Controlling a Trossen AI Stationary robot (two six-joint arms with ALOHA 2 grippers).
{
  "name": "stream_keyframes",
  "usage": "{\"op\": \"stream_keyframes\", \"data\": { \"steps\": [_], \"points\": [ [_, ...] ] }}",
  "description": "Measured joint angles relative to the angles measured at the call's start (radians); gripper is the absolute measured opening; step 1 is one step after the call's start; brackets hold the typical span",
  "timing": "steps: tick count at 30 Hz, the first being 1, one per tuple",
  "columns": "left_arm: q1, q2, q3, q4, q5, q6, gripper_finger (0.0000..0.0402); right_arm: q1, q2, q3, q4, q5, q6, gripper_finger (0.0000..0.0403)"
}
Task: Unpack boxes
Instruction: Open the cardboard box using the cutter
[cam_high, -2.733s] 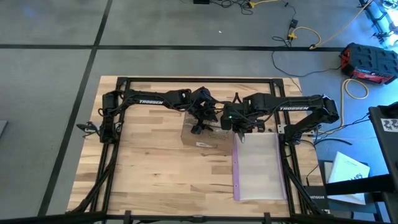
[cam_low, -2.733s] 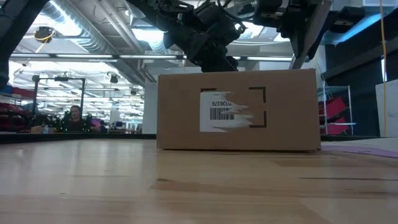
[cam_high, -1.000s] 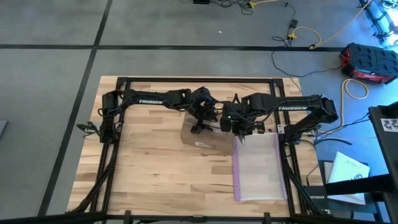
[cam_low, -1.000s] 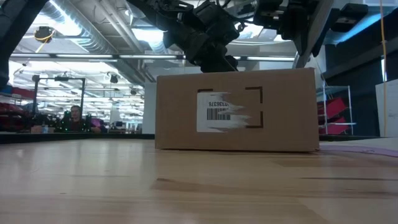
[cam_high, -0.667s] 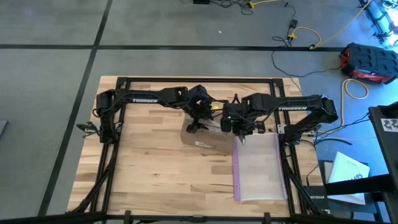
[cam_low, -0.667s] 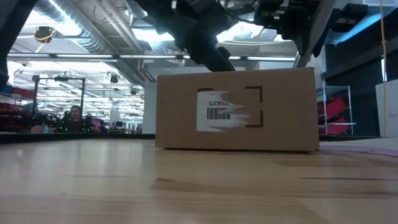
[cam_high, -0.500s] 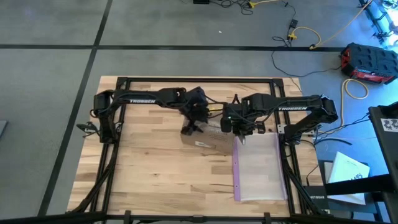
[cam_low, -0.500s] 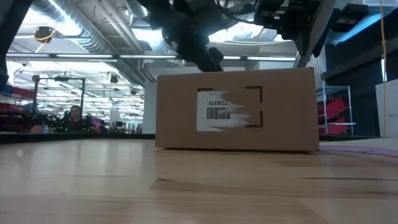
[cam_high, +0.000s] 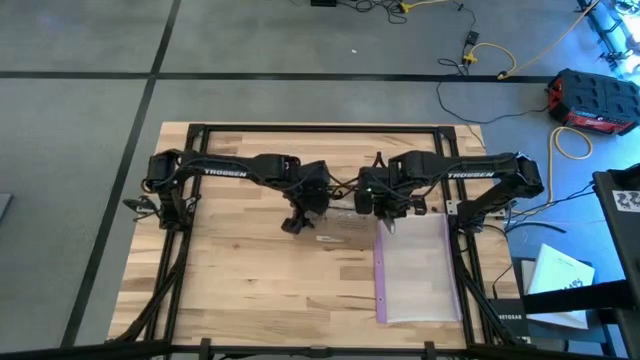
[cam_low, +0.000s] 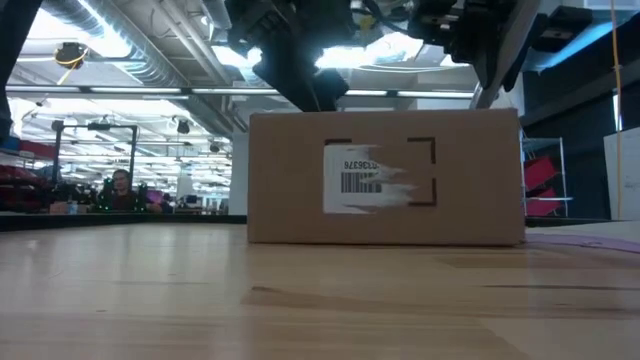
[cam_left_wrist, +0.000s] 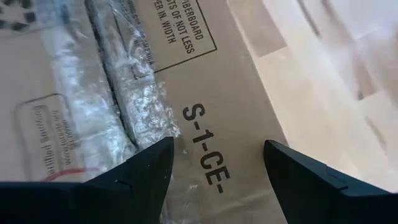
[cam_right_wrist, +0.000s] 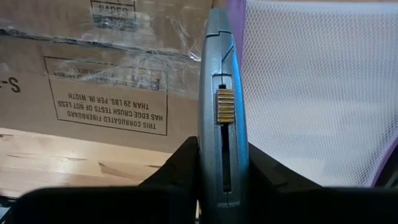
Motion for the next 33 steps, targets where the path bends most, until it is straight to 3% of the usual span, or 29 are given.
{"op": "stream_keyframes", "data": {
  "steps": [6,11,16,21,33],
  "points": [
    [-0.003,-0.065,-0.002,0.042,-0.114,-0.013,0.0237,0.000,0.000,0.000,-0.002,0.000,-0.002,0.0062],
    [-0.004,-0.121,0.000,0.078,-0.127,-0.028,0.0237,-0.001,0.000,0.000,-0.003,0.000,-0.004,0.0062],
    [-0.007,-0.125,0.000,0.043,-0.136,-0.118,0.0237,-0.001,0.000,0.000,-0.004,0.000,-0.003,0.0062],
    [-0.049,-0.125,-0.002,-0.008,-0.235,-0.237,0.0237,-0.001,0.000,0.000,-0.003,-0.005,-0.005,0.0062],
    [-0.155,-0.101,-0.019,0.074,-0.260,-0.267,0.0237,-0.002,0.000,0.000,-0.002,-0.014,-0.009,0.0062]
  ]
}}
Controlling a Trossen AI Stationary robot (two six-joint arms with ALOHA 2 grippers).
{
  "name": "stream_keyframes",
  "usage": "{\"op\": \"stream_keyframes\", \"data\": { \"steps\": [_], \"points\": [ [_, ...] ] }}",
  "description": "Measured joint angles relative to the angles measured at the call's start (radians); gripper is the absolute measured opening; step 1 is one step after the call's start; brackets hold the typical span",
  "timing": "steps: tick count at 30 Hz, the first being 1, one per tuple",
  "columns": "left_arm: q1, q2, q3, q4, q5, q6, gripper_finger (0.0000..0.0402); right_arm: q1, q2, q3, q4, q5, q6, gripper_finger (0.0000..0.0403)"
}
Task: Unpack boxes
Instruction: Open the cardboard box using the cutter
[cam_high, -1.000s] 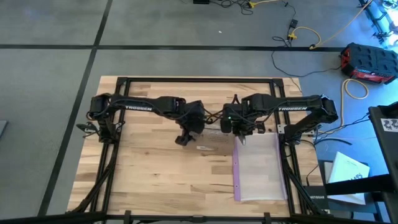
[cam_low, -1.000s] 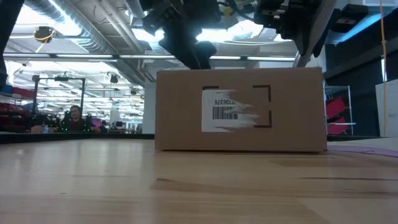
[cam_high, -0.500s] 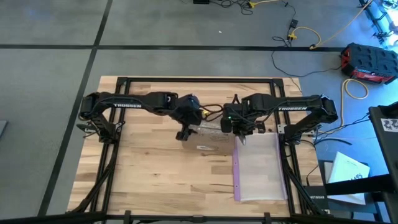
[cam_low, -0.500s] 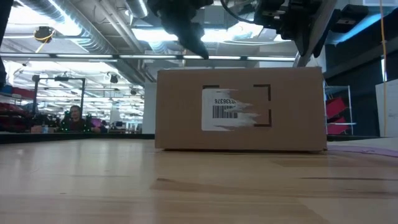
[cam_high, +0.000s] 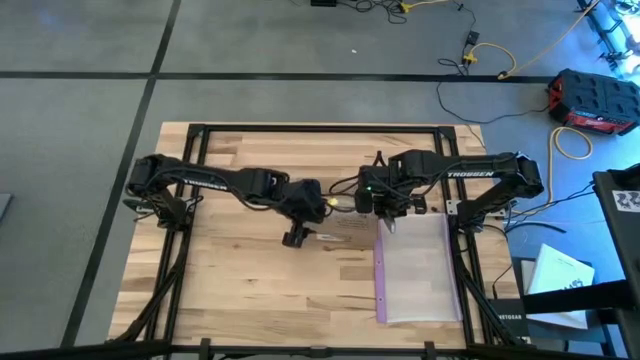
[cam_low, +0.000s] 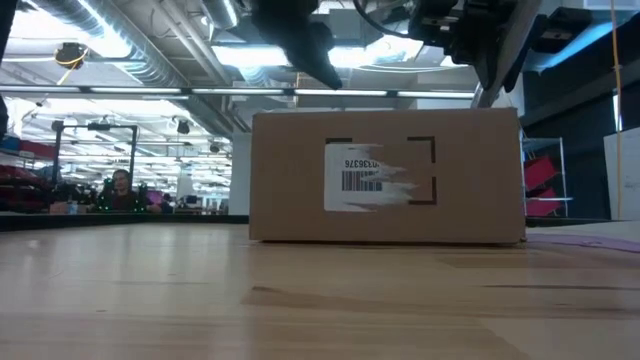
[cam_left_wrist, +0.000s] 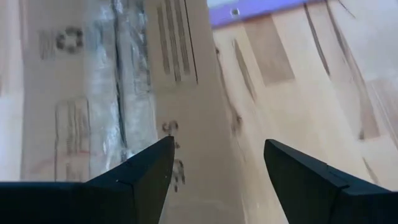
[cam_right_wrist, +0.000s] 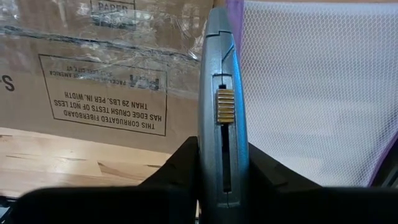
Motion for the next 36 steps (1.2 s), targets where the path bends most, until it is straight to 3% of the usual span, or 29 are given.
{"op": "stream_keyframes", "data": {
  "steps": [15,21,31,36],
  "points": [
    [-0.009,0.086,0.000,0.251,-0.014,0.039,0.0237,0.001,0.000,0.000,0.011,-0.010,0.016,0.0062],
    [-0.052,0.097,0.000,0.360,-0.013,0.123,0.0237,0.001,-0.001,0.000,0.017,-0.010,0.020,0.0062],
    [-0.090,0.154,0.000,0.444,-0.020,0.117,0.0237,0.001,-0.001,0.000,0.017,-0.010,0.024,0.0062],
    [-0.094,0.206,0.000,0.510,-0.108,0.169,0.0237,0.001,0.000,0.001,-0.017,-0.010,0.023,0.0062]
  ]
}}
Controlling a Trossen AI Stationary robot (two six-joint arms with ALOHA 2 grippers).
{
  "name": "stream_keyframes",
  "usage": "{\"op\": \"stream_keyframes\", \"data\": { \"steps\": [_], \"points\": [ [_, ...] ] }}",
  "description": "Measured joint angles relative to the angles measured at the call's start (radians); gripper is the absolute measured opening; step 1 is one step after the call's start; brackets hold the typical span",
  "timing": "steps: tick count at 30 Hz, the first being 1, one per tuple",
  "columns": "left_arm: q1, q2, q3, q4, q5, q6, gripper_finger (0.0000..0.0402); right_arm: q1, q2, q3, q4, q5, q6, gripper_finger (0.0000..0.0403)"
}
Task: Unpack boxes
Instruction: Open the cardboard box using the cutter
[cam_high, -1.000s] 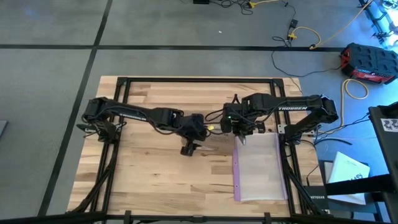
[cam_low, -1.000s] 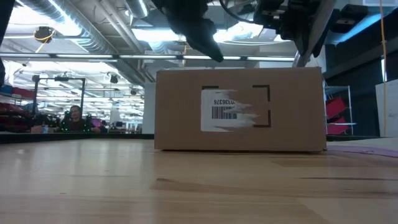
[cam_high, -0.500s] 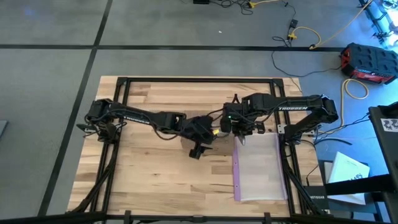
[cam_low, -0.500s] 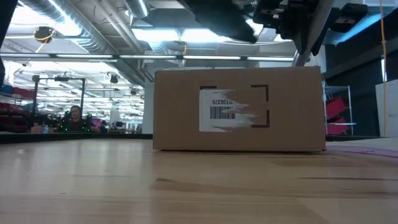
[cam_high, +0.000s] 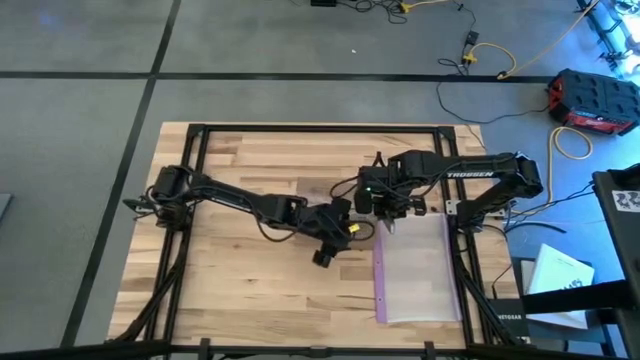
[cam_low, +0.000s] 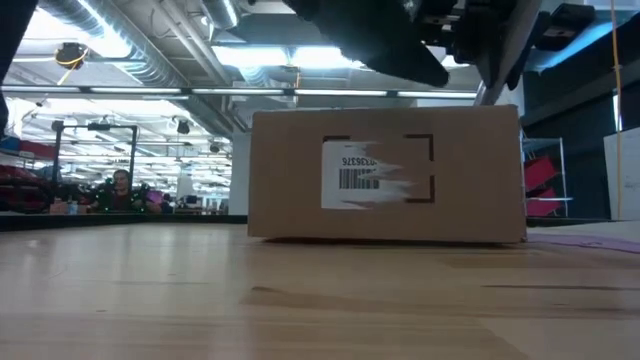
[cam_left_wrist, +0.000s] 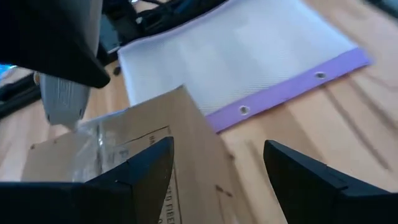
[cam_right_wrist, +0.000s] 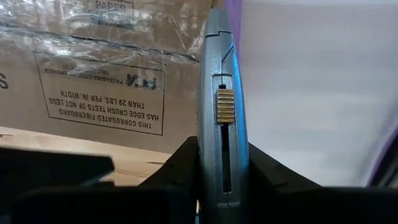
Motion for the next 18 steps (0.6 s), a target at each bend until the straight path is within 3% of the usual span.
{"op": "stream_keyframes", "data": {
  "steps": [11,18],
  "points": [
    [-0.006,0.005,0.000,-0.015,-0.041,0.016,0.0237,-0.001,0.000,0.000,-0.006,-0.016,-0.003,0.0062],
    [-0.006,-0.006,0.000,-0.093,-0.146,0.031,0.0237,-0.001,0.000,0.000,-0.005,-0.005,-0.008,0.0062]
  ]
}}
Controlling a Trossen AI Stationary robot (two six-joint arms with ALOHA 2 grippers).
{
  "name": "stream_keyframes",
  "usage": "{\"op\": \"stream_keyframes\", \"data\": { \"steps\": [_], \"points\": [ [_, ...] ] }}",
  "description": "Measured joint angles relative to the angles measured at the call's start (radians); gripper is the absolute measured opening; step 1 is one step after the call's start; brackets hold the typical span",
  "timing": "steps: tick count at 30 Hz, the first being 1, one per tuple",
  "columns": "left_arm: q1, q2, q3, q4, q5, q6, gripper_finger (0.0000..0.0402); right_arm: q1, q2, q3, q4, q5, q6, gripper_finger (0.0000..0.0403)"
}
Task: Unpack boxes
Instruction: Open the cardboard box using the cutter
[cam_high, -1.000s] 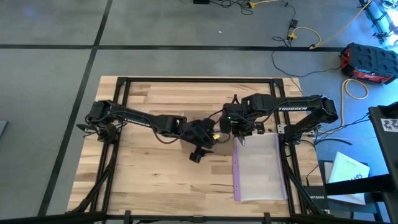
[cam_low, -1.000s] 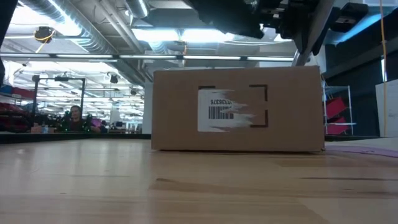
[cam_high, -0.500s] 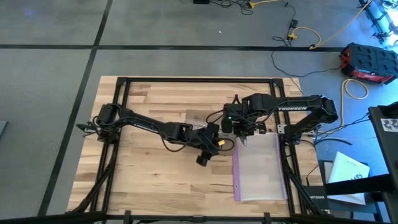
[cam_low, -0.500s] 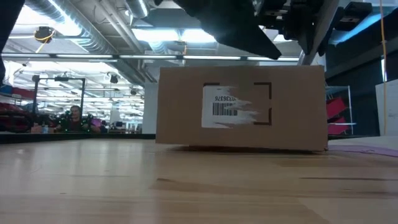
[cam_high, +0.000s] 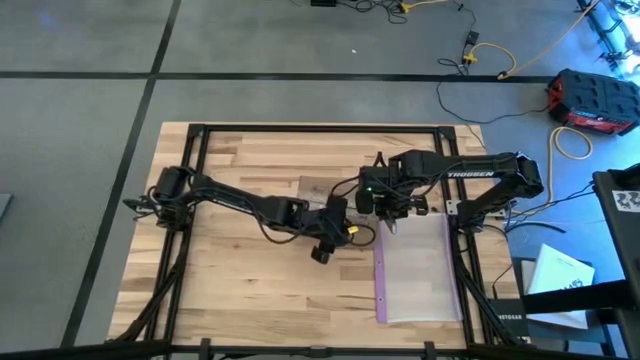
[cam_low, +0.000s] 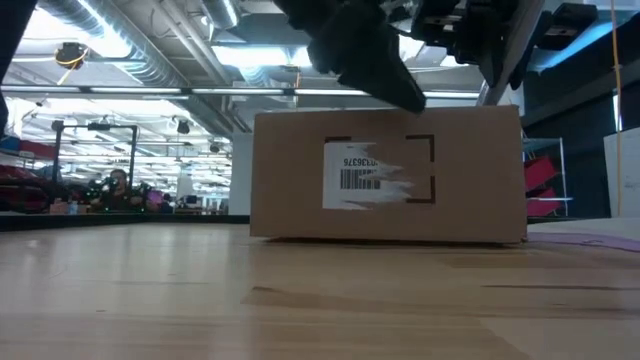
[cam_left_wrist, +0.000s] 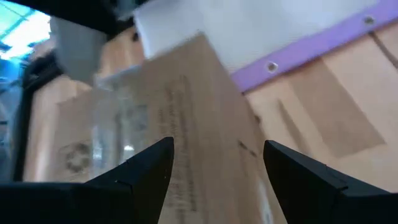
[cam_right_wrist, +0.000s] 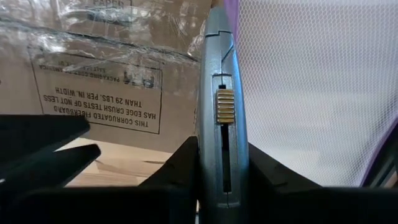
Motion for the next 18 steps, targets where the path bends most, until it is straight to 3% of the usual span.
{"op": "stream_keyframes", "data": {
  "steps": [7,18],
  "points": [
    [-0.035,-0.014,-0.082,0.111,-0.171,0.054,0.0237,0.000,0.000,0.000,0.002,0.001,-0.015,0.0062],
    [-0.025,-0.019,-0.166,0.241,-0.199,0.055,0.0237,0.001,0.000,-0.001,0.015,0.005,-0.001,0.0062]
  ]
}}
